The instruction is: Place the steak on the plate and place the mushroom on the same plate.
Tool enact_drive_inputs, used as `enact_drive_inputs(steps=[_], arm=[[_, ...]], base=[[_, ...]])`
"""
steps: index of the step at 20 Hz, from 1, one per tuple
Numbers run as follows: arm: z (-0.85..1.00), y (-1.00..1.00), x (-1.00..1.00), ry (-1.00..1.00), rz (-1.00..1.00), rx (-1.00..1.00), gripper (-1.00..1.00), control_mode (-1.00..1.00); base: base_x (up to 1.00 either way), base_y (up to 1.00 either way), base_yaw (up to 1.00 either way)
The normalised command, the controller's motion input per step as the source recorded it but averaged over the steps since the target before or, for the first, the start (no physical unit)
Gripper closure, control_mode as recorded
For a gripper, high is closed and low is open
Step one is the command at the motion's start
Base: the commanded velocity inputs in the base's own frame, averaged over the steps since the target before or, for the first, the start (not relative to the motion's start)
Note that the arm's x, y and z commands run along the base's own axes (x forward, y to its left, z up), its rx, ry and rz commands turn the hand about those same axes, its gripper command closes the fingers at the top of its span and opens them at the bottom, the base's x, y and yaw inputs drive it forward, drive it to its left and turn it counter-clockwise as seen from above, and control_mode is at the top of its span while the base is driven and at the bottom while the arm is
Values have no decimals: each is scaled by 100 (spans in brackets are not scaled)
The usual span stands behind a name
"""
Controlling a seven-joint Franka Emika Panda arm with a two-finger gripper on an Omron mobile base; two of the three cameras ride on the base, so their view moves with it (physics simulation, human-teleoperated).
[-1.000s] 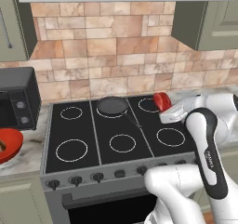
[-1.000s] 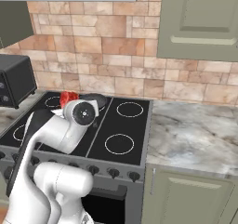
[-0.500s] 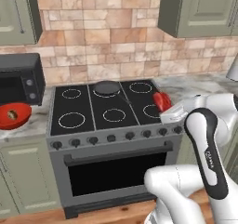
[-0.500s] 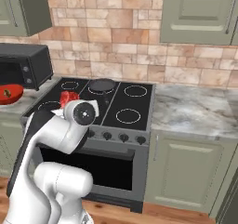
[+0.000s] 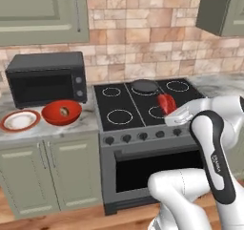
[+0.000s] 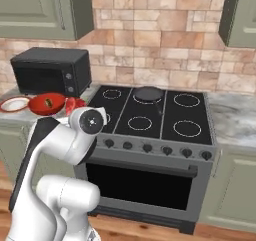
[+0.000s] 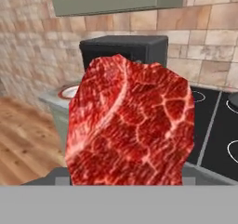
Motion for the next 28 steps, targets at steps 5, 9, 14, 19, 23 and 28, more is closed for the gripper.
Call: enact_drive_inputs(steps=[5,9,14,19,23,28], arm=[[0,0,0,0,0,0,100,100],[0,0,0,0,0,0,100,100],[0,0,0,0,0,0,100,100],[0,0,0,0,0,0,100,100],[0,0,0,0,0,0,100,100],[0,0,0,0,0,0,100,100]], base=[[0,100,0],[0,100,0],[2,100,-1],[31,64,-4],[85,2,-5],[94,-1,-1]])
